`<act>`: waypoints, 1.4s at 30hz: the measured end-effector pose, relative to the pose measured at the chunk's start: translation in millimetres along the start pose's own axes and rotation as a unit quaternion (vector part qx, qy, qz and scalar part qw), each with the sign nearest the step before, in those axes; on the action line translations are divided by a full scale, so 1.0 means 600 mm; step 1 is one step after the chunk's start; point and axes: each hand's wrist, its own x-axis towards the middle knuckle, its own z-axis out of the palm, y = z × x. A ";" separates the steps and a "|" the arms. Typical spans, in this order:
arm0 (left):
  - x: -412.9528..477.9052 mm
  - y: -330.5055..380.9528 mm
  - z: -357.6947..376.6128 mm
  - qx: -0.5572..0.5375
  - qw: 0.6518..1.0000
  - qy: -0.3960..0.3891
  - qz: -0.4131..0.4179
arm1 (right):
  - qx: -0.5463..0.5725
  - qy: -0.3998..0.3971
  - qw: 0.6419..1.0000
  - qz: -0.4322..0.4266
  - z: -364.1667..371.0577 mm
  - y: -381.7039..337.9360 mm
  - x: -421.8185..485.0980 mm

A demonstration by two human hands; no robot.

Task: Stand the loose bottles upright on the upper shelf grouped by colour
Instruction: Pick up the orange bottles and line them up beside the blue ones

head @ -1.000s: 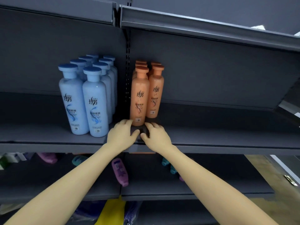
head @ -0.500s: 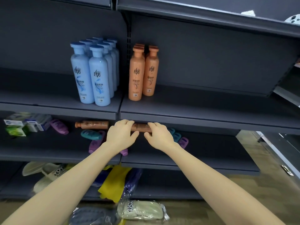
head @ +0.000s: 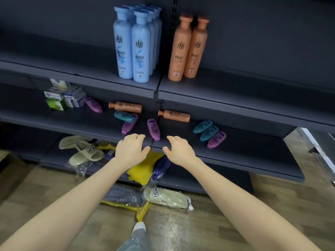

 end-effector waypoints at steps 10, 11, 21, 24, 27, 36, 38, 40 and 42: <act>-0.050 -0.126 0.033 0.016 0.996 -0.051 -0.078 | -0.019 -0.084 0.996 -0.030 0.095 -0.078 0.035; -0.051 -0.139 0.034 0.015 0.995 -0.055 -0.085 | -0.019 -0.090 0.995 -0.033 0.104 -0.089 0.041; -0.008 -0.285 0.027 0.015 0.989 -0.098 -0.107 | -0.014 -0.125 0.991 -0.034 0.168 -0.205 0.129; 0.018 -0.319 0.027 0.007 0.989 -0.110 -0.102 | -0.015 -0.132 0.991 -0.023 0.181 -0.231 0.158; 0.045 -0.344 0.032 0.008 0.988 -0.126 -0.094 | -0.016 -0.132 0.991 -0.008 0.194 -0.248 0.187; 0.131 -0.375 0.074 0.010 0.986 -0.157 -0.046 | -0.002 -0.124 0.991 0.043 0.225 -0.255 0.271; 0.150 -0.376 0.091 0.008 0.986 -0.162 -0.041 | 0.006 -0.120 0.991 0.056 0.234 -0.247 0.286; 0.167 -0.376 0.109 0.004 0.985 -0.168 -0.038 | 0.013 -0.120 0.990 0.066 0.245 -0.235 0.299; 0.185 -0.375 0.130 0.000 0.985 -0.172 -0.032 | 0.018 -0.118 0.990 0.075 0.258 -0.219 0.315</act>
